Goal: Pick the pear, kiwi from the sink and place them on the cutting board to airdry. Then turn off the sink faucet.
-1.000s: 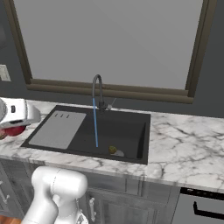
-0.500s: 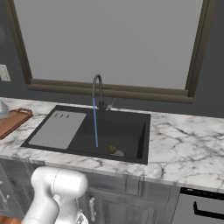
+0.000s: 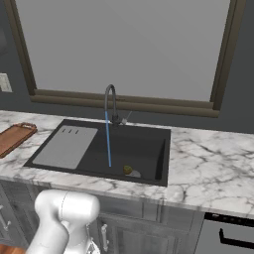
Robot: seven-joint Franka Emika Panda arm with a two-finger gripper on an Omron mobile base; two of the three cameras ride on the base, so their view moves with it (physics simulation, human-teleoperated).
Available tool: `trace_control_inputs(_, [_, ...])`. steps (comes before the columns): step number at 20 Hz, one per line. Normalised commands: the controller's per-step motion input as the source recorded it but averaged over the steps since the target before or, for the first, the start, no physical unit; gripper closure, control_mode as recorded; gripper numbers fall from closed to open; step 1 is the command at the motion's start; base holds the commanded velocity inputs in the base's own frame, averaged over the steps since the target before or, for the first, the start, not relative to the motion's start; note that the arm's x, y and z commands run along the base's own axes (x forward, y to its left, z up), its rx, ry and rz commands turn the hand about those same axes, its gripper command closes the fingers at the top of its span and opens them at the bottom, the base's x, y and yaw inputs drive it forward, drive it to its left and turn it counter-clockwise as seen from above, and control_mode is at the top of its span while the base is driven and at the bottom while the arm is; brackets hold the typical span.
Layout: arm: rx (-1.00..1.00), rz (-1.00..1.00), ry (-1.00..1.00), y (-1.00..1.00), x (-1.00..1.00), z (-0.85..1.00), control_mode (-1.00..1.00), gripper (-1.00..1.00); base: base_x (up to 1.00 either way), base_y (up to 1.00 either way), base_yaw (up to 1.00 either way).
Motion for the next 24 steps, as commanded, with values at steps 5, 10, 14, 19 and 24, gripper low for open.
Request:
trace_control_inputs(5, [0.00, 0.01, 0.00, 0.30, 0.31, -0.07, -1.00, 1.00, 0.00, 0.00, 0.00])
trace_control_inputs(10, [-0.02, -0.03, 0.00, 0.37, 0.38, -0.02, -1.00, 1.00, 0.00, 0.00, 0.00])
trace_control_inputs(14, [0.00, -0.06, 0.01, 0.39, 0.55, -0.08, -1.00, 1.00, 0.00, 0.00, 0.00])
trace_control_inputs(19, [0.00, -0.01, 0.10, 0.47, 0.51, -0.05, -1.00, 1.00, 0.00, 0.00, 0.00])
trace_control_inputs(24, [0.00, 0.00, 0.15, 0.50, 0.47, -0.05, -1.00, 1.00, 0.00, 0.00, 0.00])
